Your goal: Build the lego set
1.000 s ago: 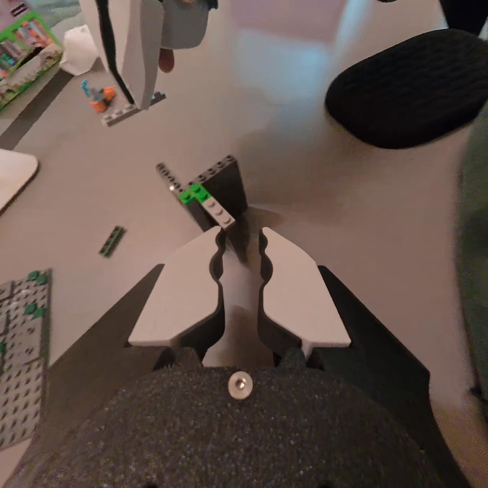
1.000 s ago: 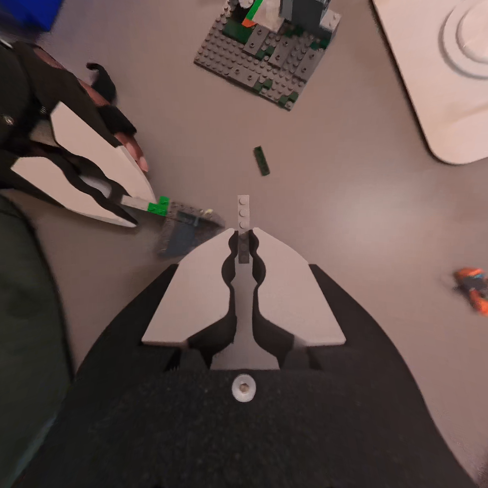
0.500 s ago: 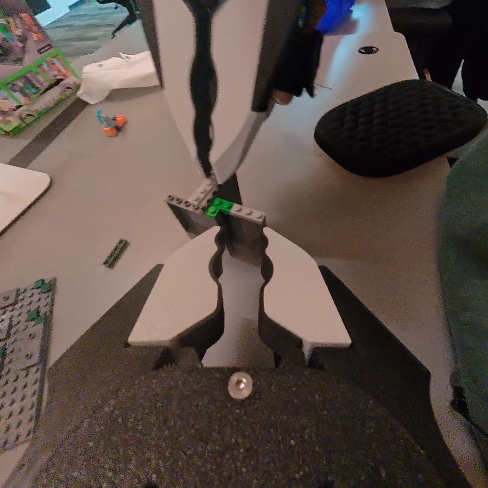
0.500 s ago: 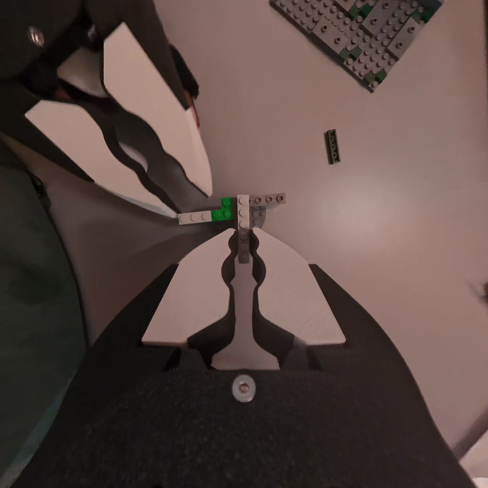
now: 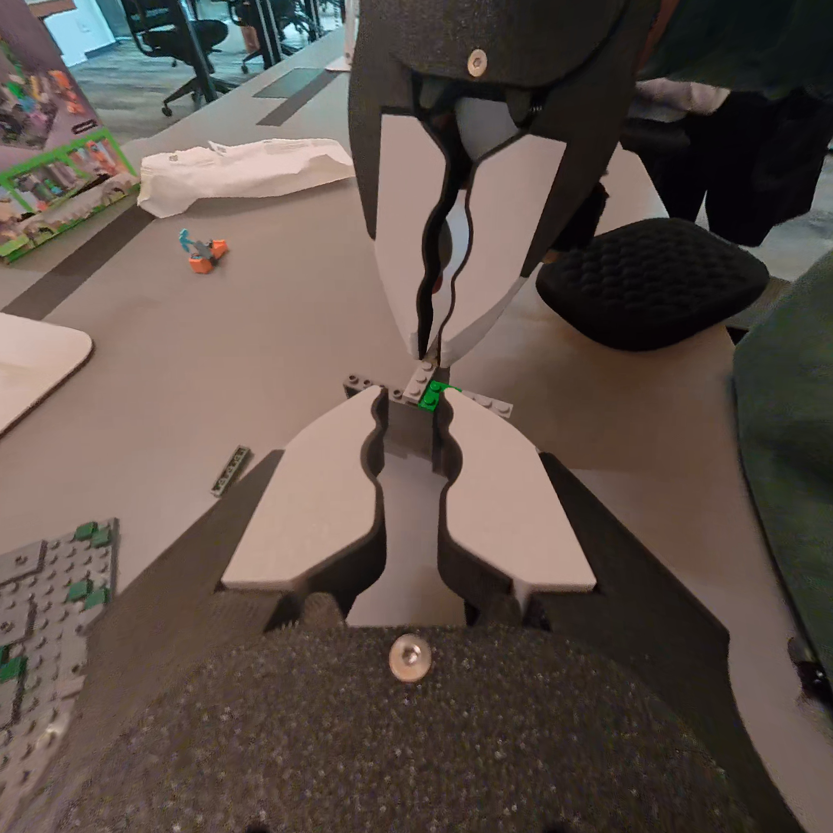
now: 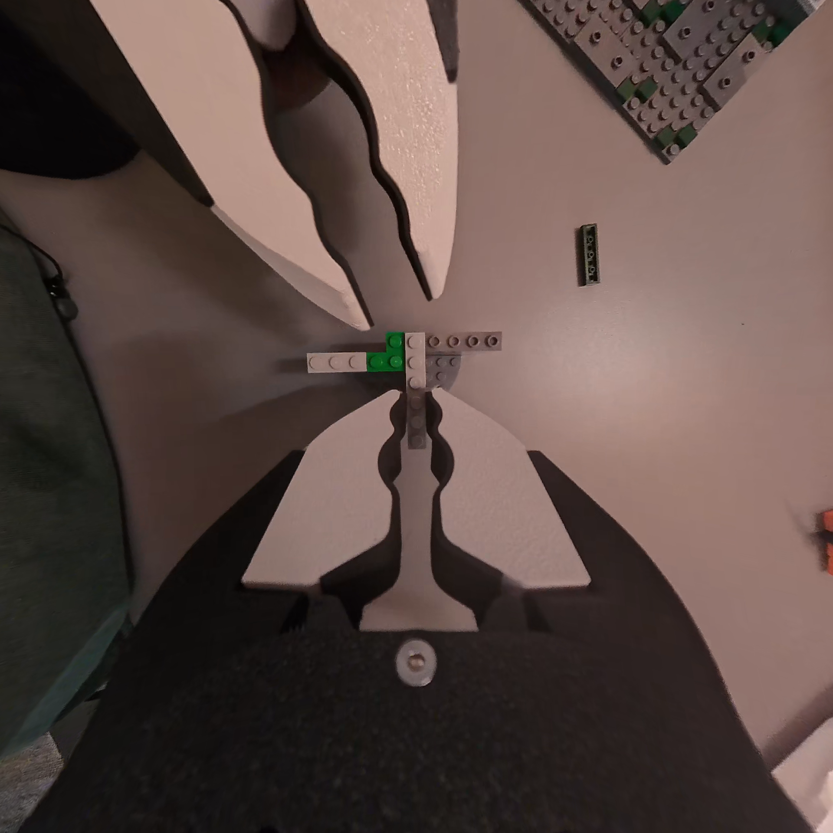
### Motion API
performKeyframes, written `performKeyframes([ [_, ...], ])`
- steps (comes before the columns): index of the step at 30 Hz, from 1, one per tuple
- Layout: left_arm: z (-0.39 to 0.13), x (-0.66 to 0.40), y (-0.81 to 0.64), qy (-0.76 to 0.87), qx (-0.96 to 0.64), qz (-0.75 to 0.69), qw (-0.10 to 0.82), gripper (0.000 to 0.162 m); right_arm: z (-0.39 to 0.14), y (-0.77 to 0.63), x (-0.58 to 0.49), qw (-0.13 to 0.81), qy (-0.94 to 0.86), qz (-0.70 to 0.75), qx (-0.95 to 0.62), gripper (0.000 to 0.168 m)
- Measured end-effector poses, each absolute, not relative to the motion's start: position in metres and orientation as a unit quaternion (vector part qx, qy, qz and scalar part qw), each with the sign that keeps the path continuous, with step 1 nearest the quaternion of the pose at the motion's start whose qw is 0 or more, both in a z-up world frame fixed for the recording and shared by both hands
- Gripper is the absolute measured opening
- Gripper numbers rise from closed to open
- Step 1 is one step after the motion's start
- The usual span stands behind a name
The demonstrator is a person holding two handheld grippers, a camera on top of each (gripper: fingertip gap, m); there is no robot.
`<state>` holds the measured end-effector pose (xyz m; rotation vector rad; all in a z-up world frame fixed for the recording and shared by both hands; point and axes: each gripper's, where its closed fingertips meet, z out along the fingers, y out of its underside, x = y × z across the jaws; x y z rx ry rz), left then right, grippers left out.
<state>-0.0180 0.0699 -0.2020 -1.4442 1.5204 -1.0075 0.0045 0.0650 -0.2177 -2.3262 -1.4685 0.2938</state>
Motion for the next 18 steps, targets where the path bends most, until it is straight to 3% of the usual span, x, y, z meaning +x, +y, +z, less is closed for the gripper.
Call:
performKeyframes([
  [1,-0.2021,-0.0166,0.0708,0.611,-0.563,-0.392,0.396,0.019,-0.2178,0.0651,0.0048,0.186,-0.523,0.105,-0.825,0.007],
  [18,-0.2099,-0.0076,0.0715,0.688,-0.520,-0.369,0.347,0.012,-0.2171,0.0636,0.0030,0.205,-0.522,0.144,-0.815,0.013],
])
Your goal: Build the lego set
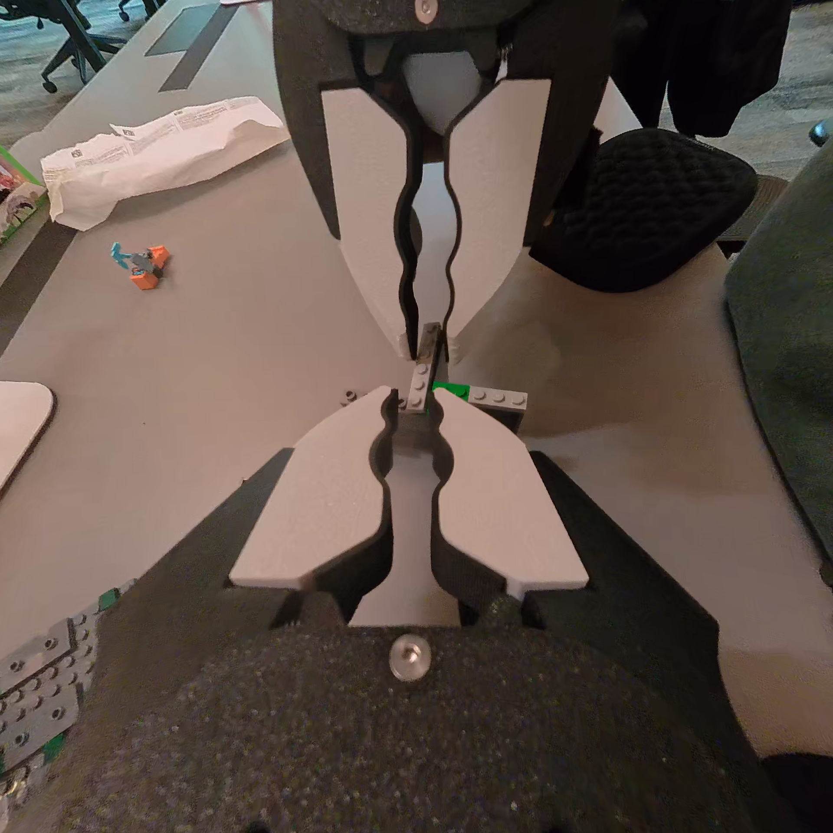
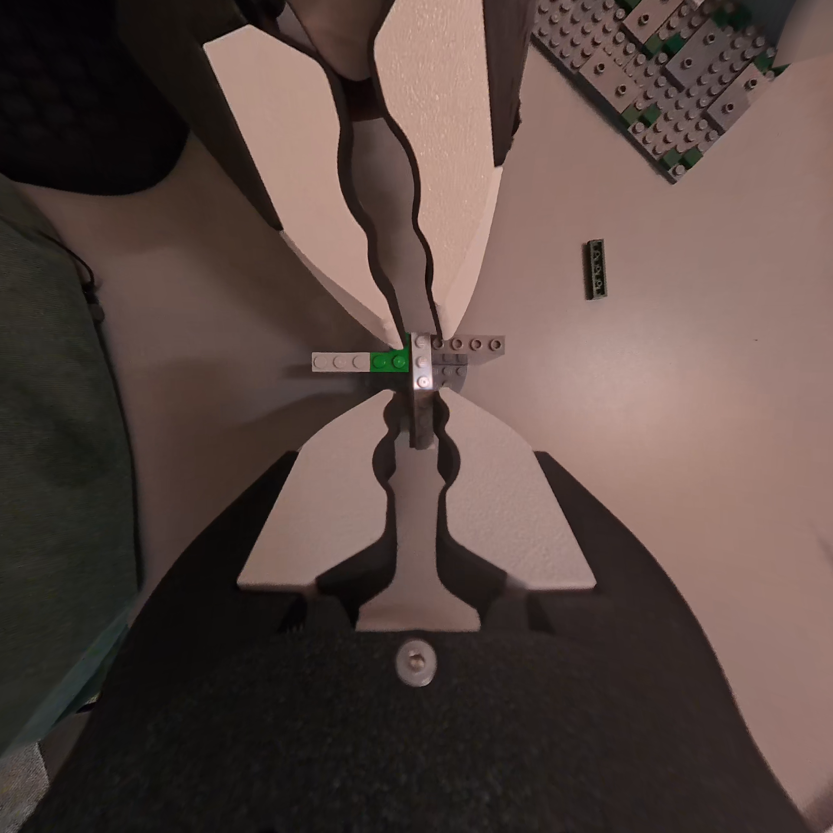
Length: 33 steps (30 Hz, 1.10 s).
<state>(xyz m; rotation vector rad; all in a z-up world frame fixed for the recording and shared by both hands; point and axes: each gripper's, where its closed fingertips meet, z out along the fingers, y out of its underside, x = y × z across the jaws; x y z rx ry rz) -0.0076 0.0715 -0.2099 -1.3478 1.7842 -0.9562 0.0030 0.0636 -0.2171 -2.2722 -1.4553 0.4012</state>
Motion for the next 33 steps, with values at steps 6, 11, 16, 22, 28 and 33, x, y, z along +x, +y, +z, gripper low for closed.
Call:
performKeyframes([
  [6,-0.210,-0.008,0.071,0.696,-0.515,-0.367,0.339,0.010,-0.204,0.058,0.007,0.238,-0.528,0.177,-0.796,0.017],
  [11,-0.210,-0.008,0.070,0.700,-0.512,-0.372,0.330,0.009,-0.204,0.057,0.014,0.264,-0.518,0.220,-0.783,0.022],
  [16,-0.210,-0.008,0.070,0.702,-0.512,-0.373,0.326,0.009,-0.211,0.060,0.022,0.261,-0.466,0.298,-0.791,0.025],
  [22,-0.211,-0.008,0.070,0.699,-0.515,-0.382,0.316,0.009,-0.219,0.062,0.019,0.266,-0.444,0.337,-0.787,0.018],
  [28,-0.211,-0.009,0.069,0.700,-0.519,-0.388,0.300,0.010,-0.217,0.059,0.017,0.296,-0.484,0.290,-0.771,0.008],
  [33,-0.211,-0.007,0.069,0.700,-0.522,-0.391,0.290,0.010,-0.216,0.056,0.016,0.310,-0.503,0.260,-0.763,0.008],
])
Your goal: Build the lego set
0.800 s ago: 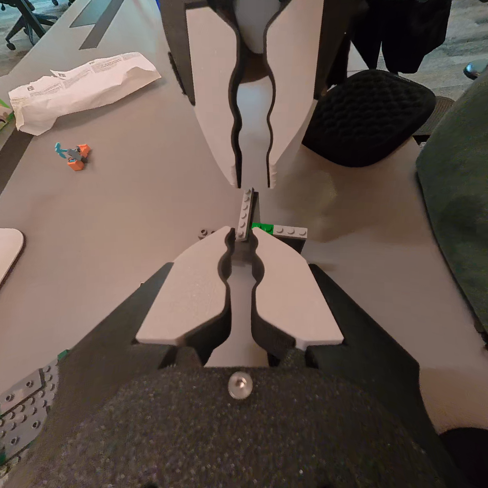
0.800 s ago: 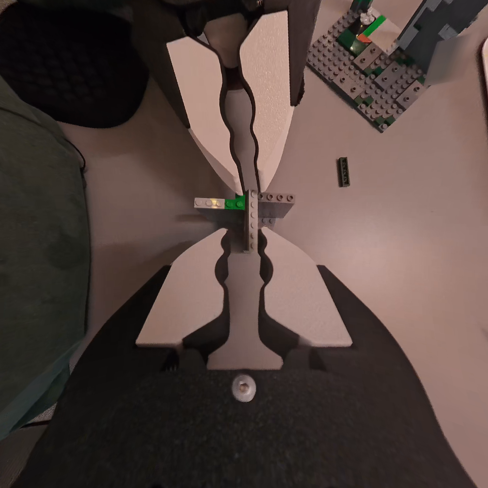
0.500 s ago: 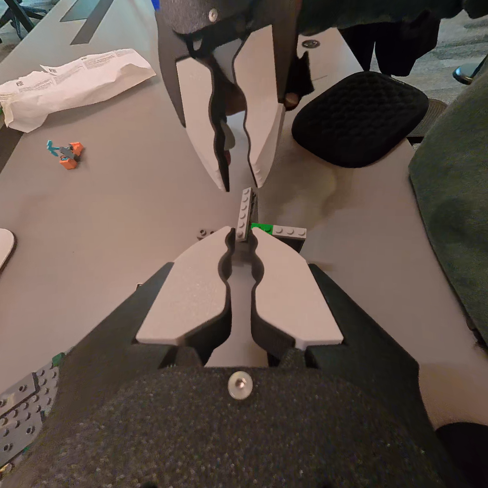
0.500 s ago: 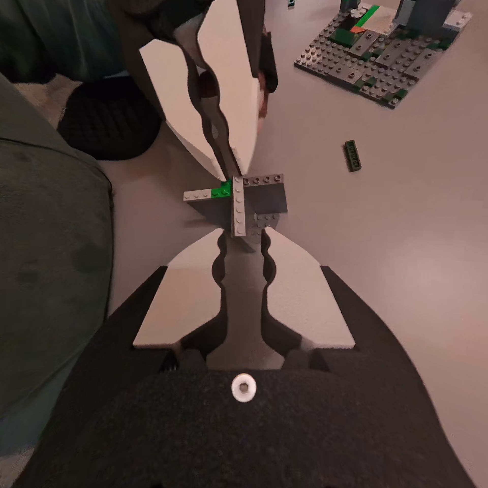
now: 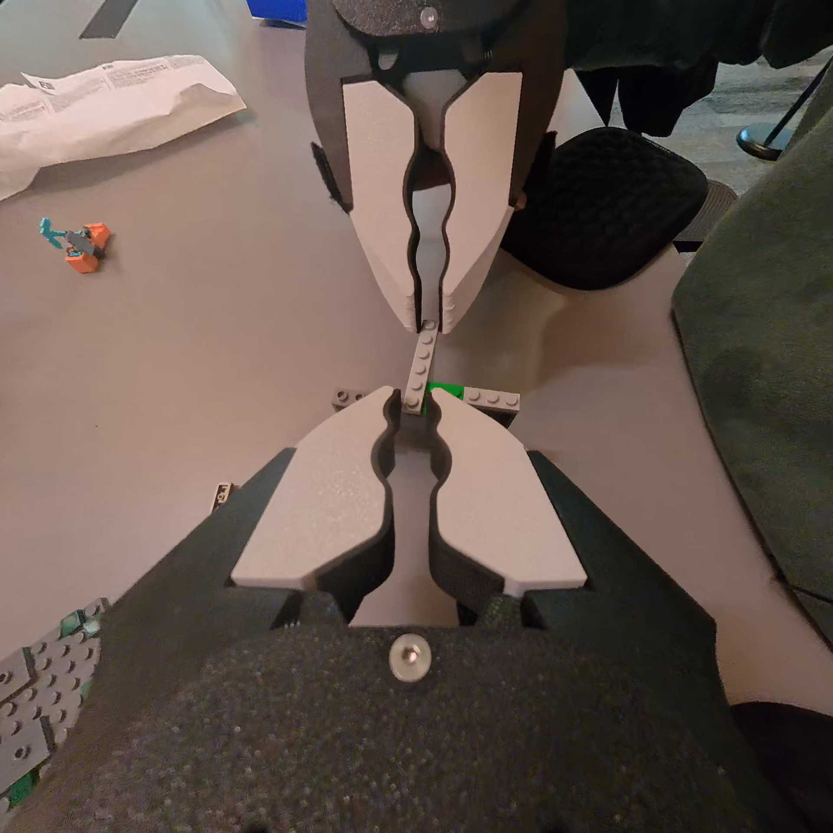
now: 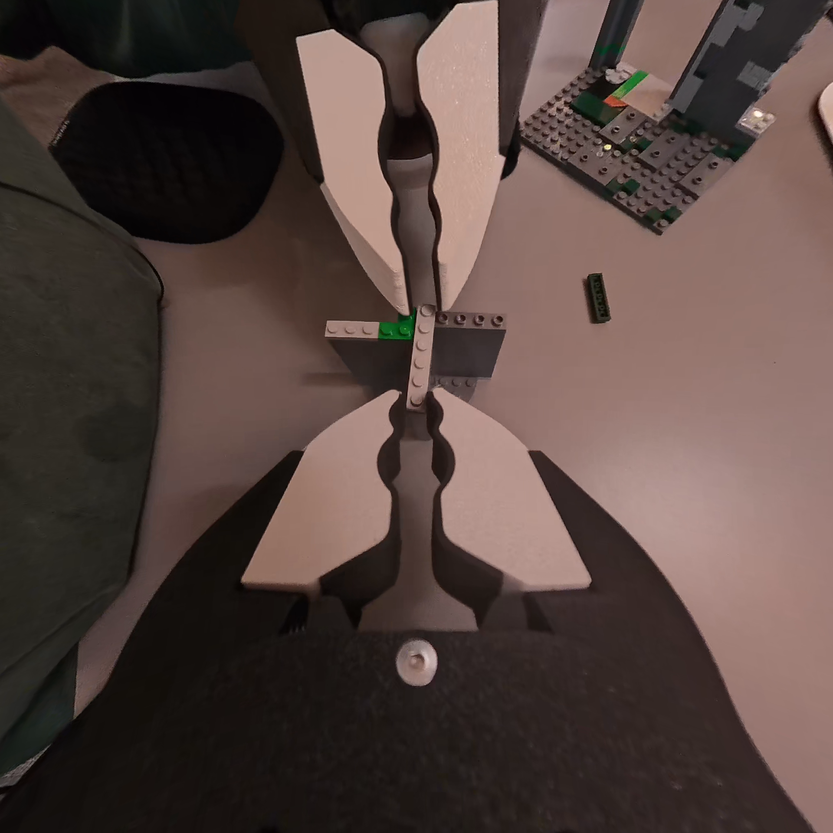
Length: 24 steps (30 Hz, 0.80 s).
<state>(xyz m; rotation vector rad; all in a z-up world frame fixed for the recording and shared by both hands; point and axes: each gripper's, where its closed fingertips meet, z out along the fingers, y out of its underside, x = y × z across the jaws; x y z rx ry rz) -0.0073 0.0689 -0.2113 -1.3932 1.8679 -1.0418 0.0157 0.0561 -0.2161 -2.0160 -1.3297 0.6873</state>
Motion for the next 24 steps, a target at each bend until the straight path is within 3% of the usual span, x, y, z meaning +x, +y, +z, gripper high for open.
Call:
performKeyframes([
  [17,-0.211,-0.008,0.069,0.710,-0.522,-0.382,0.279,0.009,-0.203,0.058,0.014,0.321,-0.493,0.270,-0.762,0.010],
  [24,-0.209,-0.007,0.069,0.713,-0.519,-0.381,0.280,0.007,-0.206,0.063,0.005,0.316,-0.493,0.257,-0.769,0.002],
])
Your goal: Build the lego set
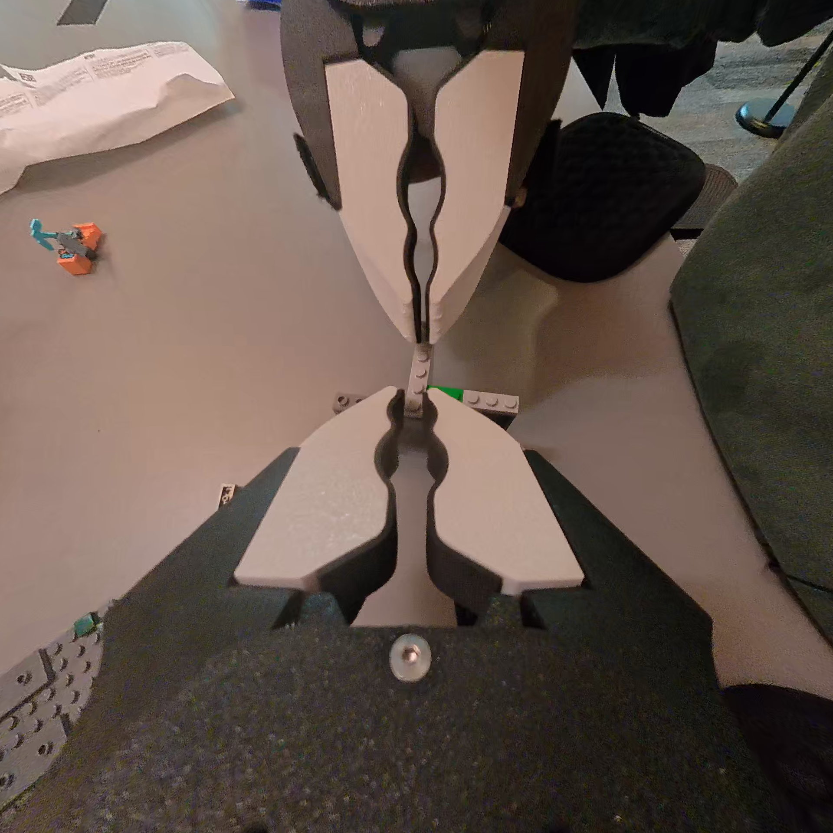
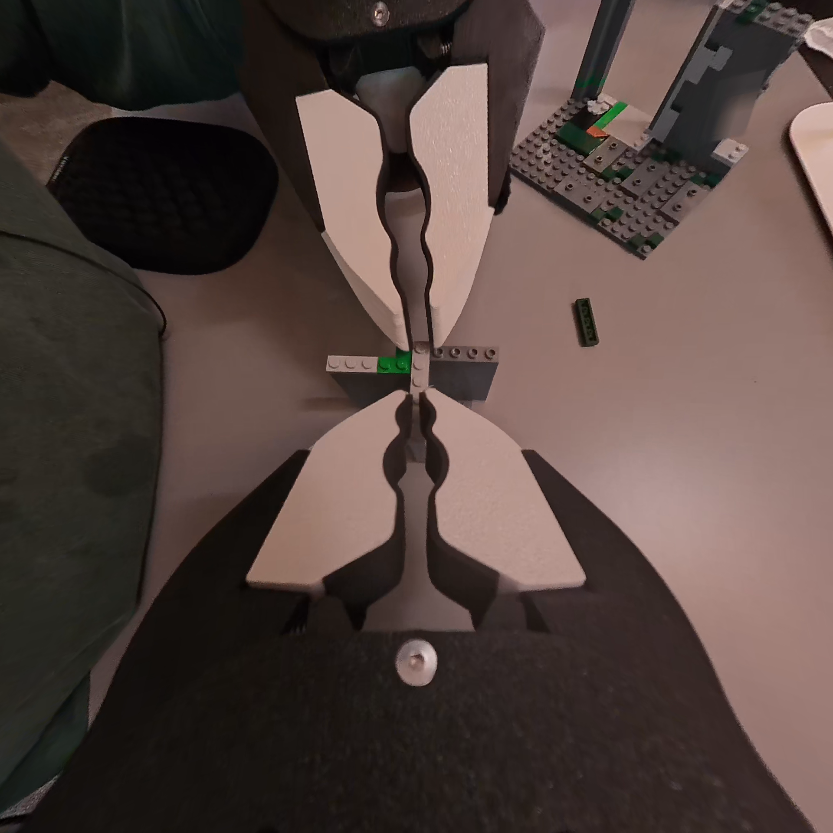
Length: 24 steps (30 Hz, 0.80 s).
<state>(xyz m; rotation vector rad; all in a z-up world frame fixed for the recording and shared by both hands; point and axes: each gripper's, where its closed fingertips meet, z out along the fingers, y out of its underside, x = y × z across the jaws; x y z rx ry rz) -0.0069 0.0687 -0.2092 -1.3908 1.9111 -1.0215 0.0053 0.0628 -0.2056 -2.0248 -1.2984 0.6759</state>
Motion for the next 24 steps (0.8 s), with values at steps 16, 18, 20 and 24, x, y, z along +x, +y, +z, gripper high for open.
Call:
performKeyframes([
  [16,-0.2123,-0.0038,0.0680,0.697,-0.548,-0.397,0.237,0.000,-0.2135,0.0630,0.0052,0.284,-0.476,0.274,-0.786,0.000],
  [18,-0.2124,-0.0038,0.0680,0.699,-0.547,-0.395,0.237,0.000,-0.2135,0.0629,0.0053,0.285,-0.479,0.271,-0.784,0.000],
  [20,-0.2126,-0.0041,0.0678,0.697,-0.550,-0.396,0.232,0.000,-0.2135,0.0629,0.0053,0.287,-0.485,0.265,-0.783,0.000],
  [24,-0.2131,-0.0045,0.0670,0.702,-0.554,-0.386,0.227,0.000,-0.2138,0.0626,0.0054,0.289,-0.497,0.241,-0.782,0.000],
])
